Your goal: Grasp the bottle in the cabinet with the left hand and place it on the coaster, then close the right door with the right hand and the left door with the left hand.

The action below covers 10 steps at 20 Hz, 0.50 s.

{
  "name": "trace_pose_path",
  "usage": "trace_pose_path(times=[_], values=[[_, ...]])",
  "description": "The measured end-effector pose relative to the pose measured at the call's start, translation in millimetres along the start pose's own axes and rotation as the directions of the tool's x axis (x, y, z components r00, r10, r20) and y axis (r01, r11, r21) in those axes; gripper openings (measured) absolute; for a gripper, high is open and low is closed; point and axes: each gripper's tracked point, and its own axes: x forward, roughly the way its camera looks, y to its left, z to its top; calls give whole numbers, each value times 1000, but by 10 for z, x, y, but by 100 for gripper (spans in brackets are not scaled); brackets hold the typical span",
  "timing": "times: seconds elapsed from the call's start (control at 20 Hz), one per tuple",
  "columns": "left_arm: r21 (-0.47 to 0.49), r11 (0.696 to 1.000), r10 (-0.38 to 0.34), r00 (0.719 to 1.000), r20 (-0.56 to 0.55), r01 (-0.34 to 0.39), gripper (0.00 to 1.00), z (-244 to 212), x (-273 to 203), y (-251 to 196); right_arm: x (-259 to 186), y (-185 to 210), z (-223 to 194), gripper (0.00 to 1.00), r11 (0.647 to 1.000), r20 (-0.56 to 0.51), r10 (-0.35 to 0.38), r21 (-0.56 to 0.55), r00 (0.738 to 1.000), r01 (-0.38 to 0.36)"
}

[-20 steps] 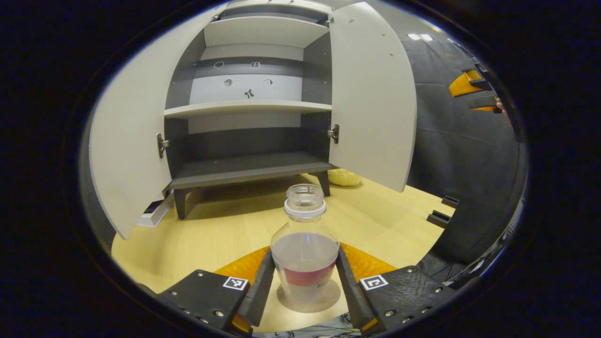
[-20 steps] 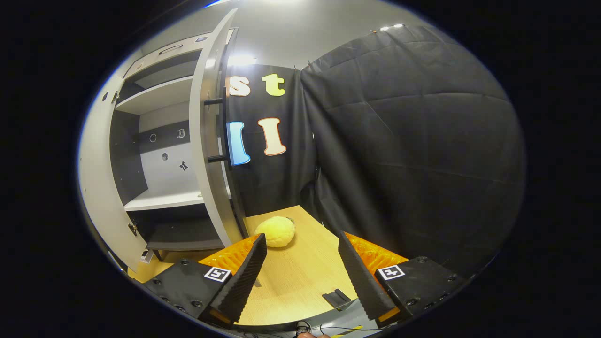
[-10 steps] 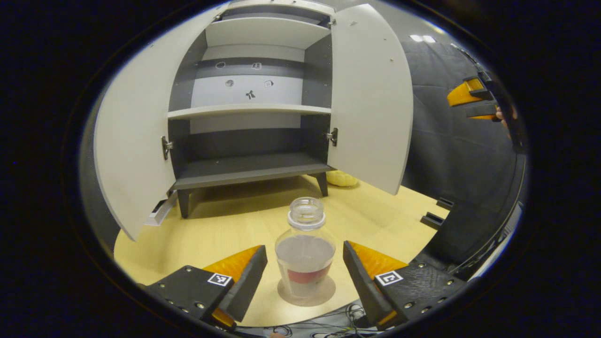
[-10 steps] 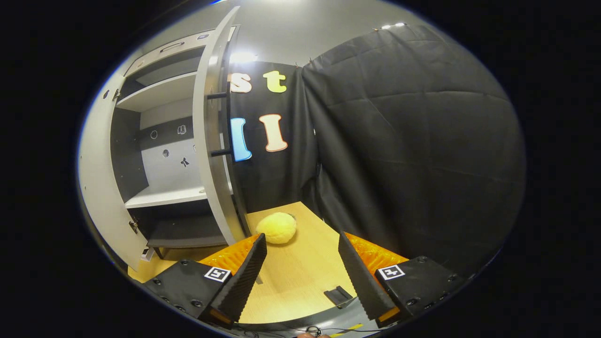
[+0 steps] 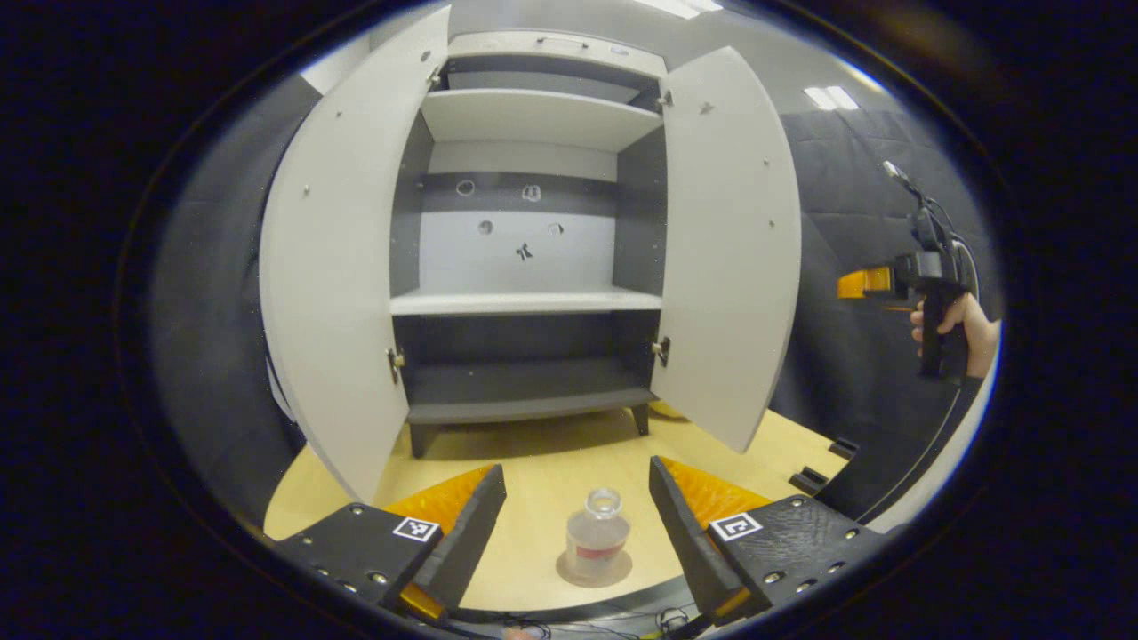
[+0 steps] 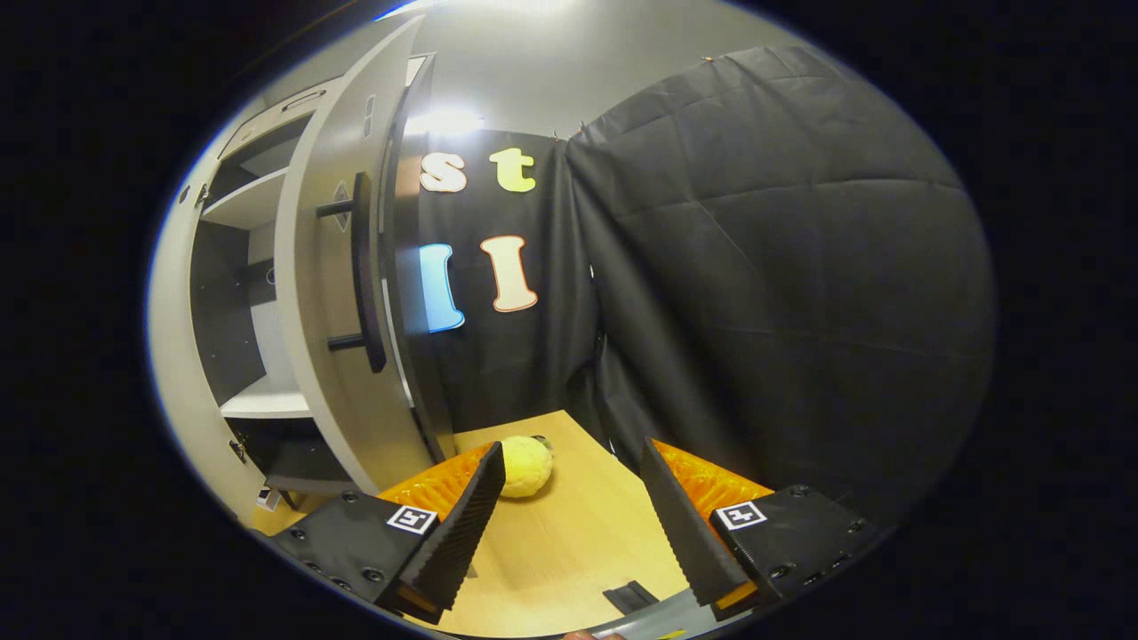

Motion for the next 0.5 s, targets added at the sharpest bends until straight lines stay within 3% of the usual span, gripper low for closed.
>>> trace_pose_path(times=[0.05,0.15,0.2,0.4,0.45,0.5], values=[[15,999,50,998,38,-51,94,220,-38,97,57,-19,35,98,1000,11,7,-8,1000,-7],[29,990,136,983,126,-141,89,685,-100,266,171,-47,122,98,1000,27,23,-18,999,-22],[29,986,155,975,162,-162,94,888,-121,283,223,-39,143,98,999,29,35,-18,999,-35],[-11,978,203,948,244,-206,94,1422,-164,274,325,58,367,98,994,53,107,-10,993,-107],[-10,976,214,942,258,-218,89,1543,-150,282,337,93,456,98,992,67,128,-22,990,-126],[-7,972,230,934,273,-237,94,1652,-144,294,353,109,528,98,989,80,148,-38,986,-145]])
